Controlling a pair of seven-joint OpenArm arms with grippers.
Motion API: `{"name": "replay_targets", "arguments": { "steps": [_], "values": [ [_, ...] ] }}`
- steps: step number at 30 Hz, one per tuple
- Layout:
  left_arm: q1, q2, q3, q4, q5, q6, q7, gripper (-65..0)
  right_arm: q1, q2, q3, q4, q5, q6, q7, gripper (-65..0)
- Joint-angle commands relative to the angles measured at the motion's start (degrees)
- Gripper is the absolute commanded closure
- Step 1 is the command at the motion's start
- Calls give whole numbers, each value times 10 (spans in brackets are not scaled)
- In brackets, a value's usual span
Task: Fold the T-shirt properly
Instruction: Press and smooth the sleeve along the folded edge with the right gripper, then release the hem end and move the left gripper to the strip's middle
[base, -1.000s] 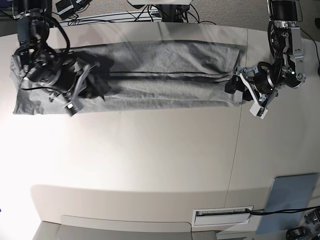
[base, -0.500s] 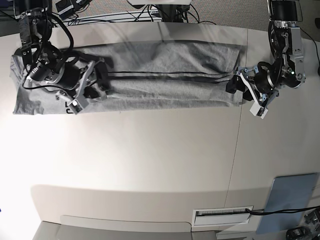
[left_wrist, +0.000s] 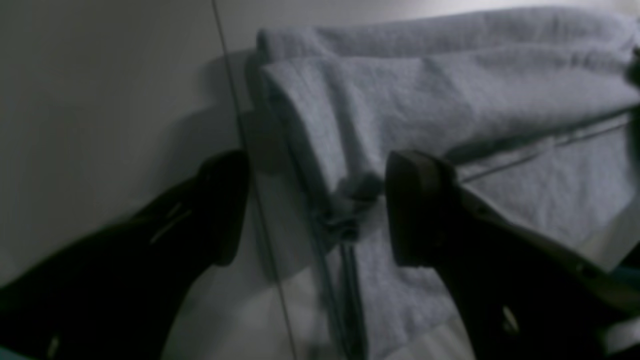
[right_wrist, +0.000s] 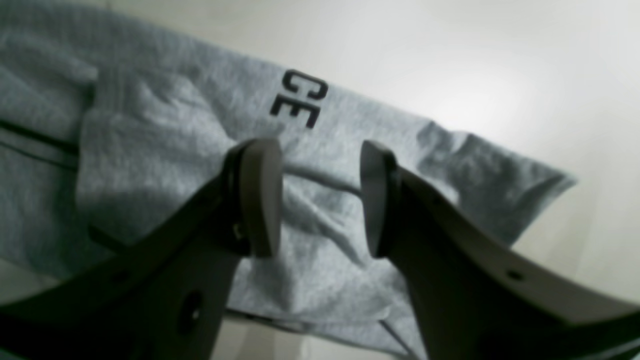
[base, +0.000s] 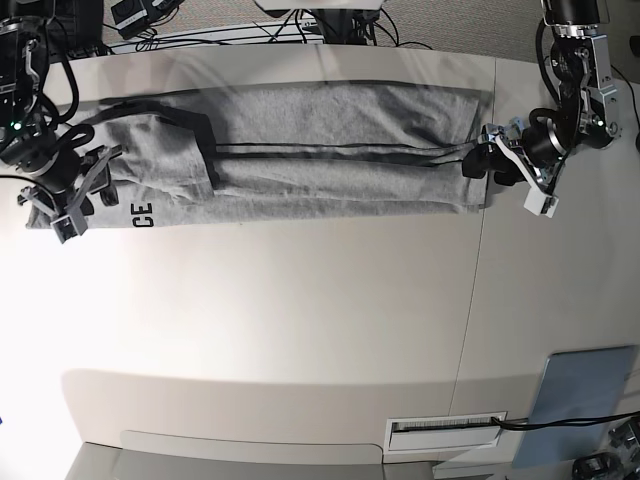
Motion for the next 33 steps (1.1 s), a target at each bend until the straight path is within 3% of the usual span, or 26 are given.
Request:
{"name": "replay_targets", "arguments": {
  "steps": [1,5,8,14,25,29,33],
  "values": [
    [-11,-8,-4,-8,-16,-3,-9,-429,-1,11,6,8,1,0,16,-257],
    [-40,-8,-4,-78,-51,-3,-2,-429,-16,11,6,9,-23,1,16,-257],
    [-59,-8,-4,-138,-97,-5,37,-429,-29,12,6,9,-49,0,16,-257],
    [-62,-8,-4,-191,-195,-57,134,-429,-43,12,6,8,-87,-11,20,-257],
    [-59,12,-4,-192,-205,-59,152,-322,-42,12,6,9,-89,-12,22,-257],
    [-59,26,-4,-192,-192,-59,152,-248,-42,12,6,9,-89,-12,21,-257],
    [-59,21,-4,-192,-170,-59,148,-30,-42,12,6,9,-104,-12,21,-257]
  ]
}}
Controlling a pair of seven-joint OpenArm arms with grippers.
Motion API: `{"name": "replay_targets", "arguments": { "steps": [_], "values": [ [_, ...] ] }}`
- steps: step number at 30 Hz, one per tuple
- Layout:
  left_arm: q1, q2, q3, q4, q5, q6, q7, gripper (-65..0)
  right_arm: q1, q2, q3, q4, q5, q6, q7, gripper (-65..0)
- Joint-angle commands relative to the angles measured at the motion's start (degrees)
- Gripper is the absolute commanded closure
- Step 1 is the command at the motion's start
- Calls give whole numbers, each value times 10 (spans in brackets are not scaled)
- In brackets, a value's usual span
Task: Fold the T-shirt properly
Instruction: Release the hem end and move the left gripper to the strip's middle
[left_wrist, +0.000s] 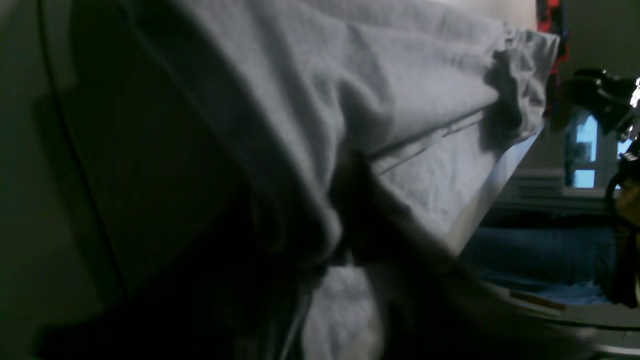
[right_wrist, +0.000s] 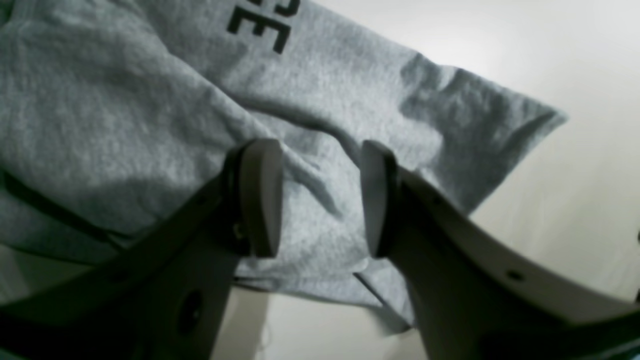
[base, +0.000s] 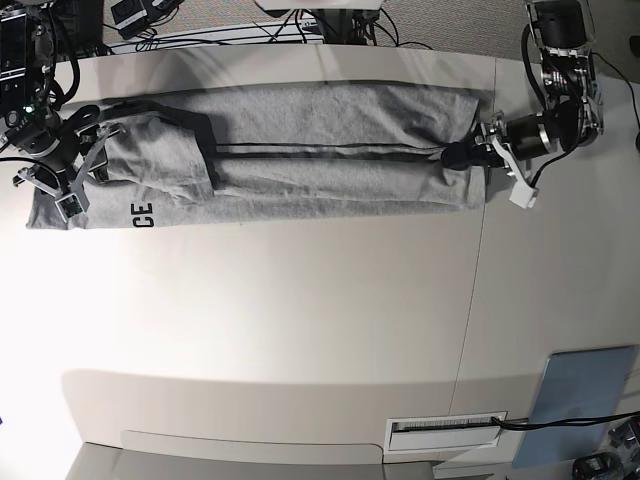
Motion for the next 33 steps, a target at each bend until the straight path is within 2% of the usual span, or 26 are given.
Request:
{"name": "replay_targets", "arguments": {
  "steps": [1,2,4,8,12,16,20,24,29,33],
  "values": [
    [3,-10,-1,-3,29,11,5,0,4,11,6,9,-12,-3,13,-257],
    [3,-14,-1,-3,32,16,-1,0,4,12,6,9,-19,-5,14,-257],
    [1,-27,-1,0,44,25,-12,0,4,11,6,8,-24,-34,17,-257],
    [0,-55,-1,26,98,28,-11,0,4,12,6,4,-60,-70,30,-257],
    [0,-66,-1,77,160,69,-11,0,4,12,6,-35,-78,-80,49,-256],
    [4,-61,-1,167,249,129,-10,0,4,12,12,-83,-83,-80,50,-256],
    [12,-25,0,289,324,182,15,0,4,11,36,-111,-83,-79,56,-256],
    [51,14,43,382,381,211,-11,0,4,12,74,-111,-78,-79,71,-256],
    [83,58,184,426,426,223,-22,0,4,12,106,-111,-76,-79,76,-256],
    [71,102,296,428,475,274,-52,0,4,11,106,-111,-76,-79,78,-256]
  ]
}}
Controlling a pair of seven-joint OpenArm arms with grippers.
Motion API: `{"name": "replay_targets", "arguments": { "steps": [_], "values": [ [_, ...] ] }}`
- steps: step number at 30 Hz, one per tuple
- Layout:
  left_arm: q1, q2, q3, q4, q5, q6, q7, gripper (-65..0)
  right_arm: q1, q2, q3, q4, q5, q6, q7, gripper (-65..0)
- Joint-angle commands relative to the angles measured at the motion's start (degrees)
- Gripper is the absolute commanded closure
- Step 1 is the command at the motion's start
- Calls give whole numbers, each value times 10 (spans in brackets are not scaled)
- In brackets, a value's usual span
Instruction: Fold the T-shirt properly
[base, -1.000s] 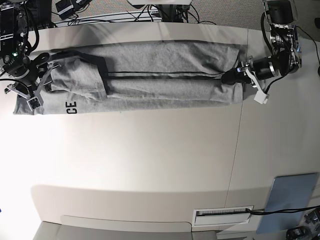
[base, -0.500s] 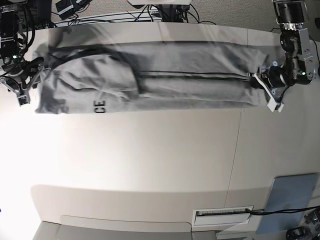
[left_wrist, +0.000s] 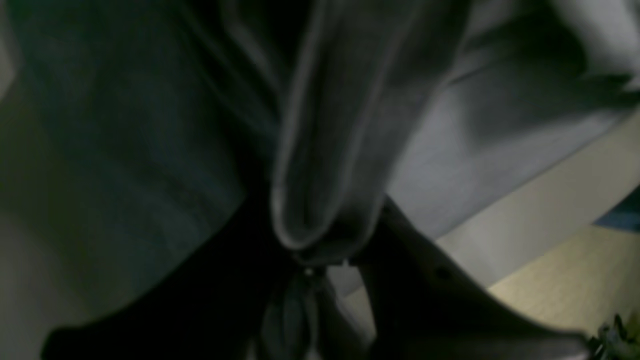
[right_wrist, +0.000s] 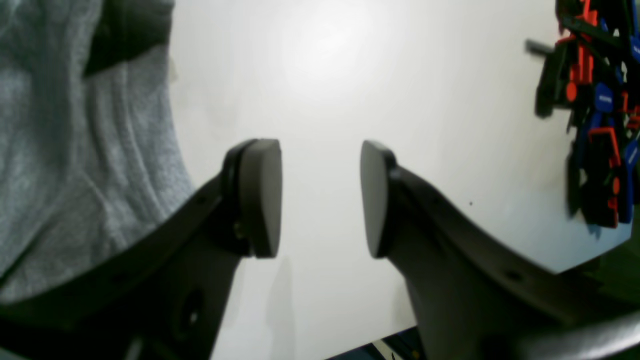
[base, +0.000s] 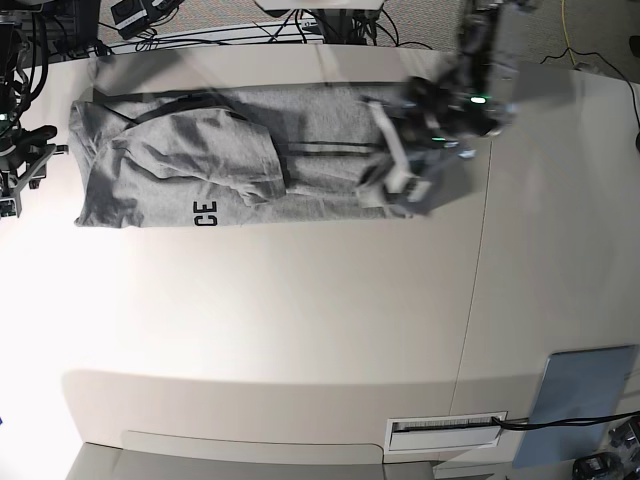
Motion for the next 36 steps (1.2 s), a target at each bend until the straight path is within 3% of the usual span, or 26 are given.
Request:
{"name": "replay_targets", "arguments": {
  "steps": [1,5,12,20,23,25,31,36],
  "values": [
    [-11,10,19,10,13,11,-13,0,4,15,8,7,-2,-2,11,-256],
    [-43,59,78,10,54,51,-23,0,3,14,8,7,-1,-2,10,-256],
    [-69,125,85,2,53,48,-25,0,3,14,8,7,-1,-2,8,-256],
    [-70,133,87,-11,0,29,-25,0,3,14,8,7,-1,-2,8,-256],
    [-70,133,87,-11,-27,0,-18,0,3,14,8,7,-1,-2,7,-256],
    [-70,133,87,-11,-45,-2,-17,0,3,14,8,7,-1,-2,6,-256],
    [-73,133,103,-11,-49,-3,-27,0,3,15,8,7,-2,-2,6,-256],
    [-73,133,128,-11,-49,-25,-23,0,3,14,8,7,-3,-2,4,-256]
  ]
}}
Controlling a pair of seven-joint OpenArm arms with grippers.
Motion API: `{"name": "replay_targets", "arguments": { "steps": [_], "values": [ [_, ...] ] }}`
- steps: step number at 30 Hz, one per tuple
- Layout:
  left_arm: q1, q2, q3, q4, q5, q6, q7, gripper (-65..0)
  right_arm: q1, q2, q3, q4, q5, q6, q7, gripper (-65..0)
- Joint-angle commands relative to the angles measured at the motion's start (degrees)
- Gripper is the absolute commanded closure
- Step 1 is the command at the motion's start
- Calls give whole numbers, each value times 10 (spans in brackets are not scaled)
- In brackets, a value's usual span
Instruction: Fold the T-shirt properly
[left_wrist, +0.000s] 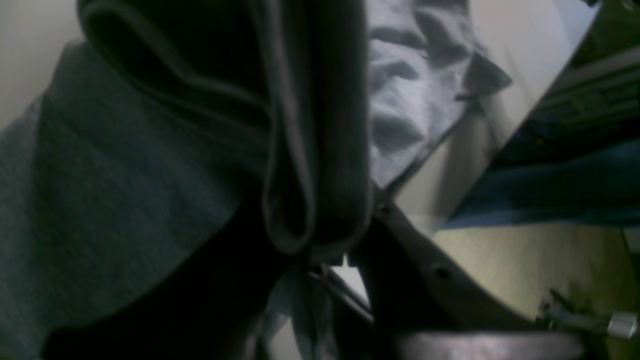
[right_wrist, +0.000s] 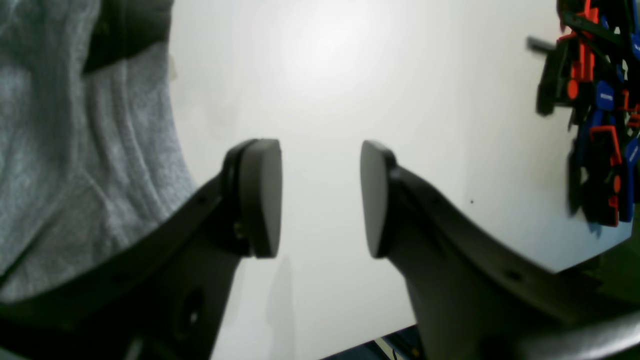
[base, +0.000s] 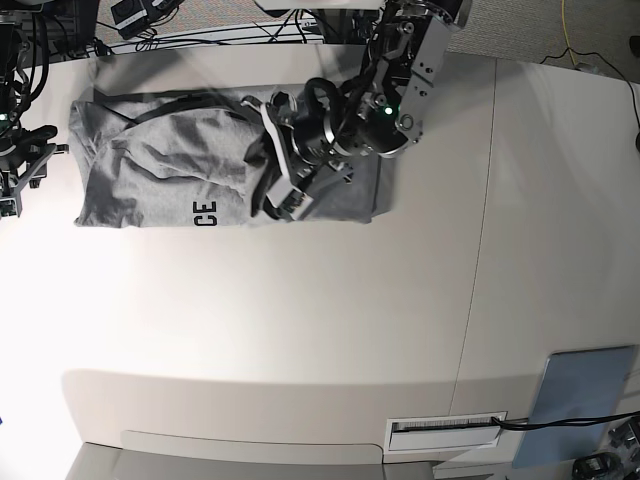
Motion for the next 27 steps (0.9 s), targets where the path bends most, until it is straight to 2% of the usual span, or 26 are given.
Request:
{"name": "replay_targets", "arguments": {
  "steps": [1,3,10,11,15,16,17,22,24,27],
  "values": [
    [-6,8,4,9,-11,-12,-9,0,3,15,8,7,-3,-2,8,-256],
    [-6,8,4,9,-10,-22,-9,0,3,14,8,7,-3,-2,8,-256],
    [-11,8,4,9,-10,-22,-34,0,3,14,8,7,-3,-2,7,-256],
    [-11,8,4,9,-8,-22,-44,-26,3,14,8,7,-3,-2,7,-256],
    [-11,8,4,9,-5,-22,-62,-323,3,14,8,7,-3,-2,6,-256],
    [-12,8,4,9,-3,-22,-66,-372,3,14,8,7,-3,-2,6,-256],
    [-13,8,4,9,2,-22,-67,-394,3,14,8,7,-3,-2,6,-256],
    [-17,8,4,9,40,-21,-71,-395,3,14,8,7,1,-2,13,-256],
    [-17,7,4,9,58,-21,-70,-395,3,15,9,7,24,-1,20,-256],
    [-17,4,4,9,89,-22,-68,-395,3,15,23,5,73,36,24,-256]
  ]
}}
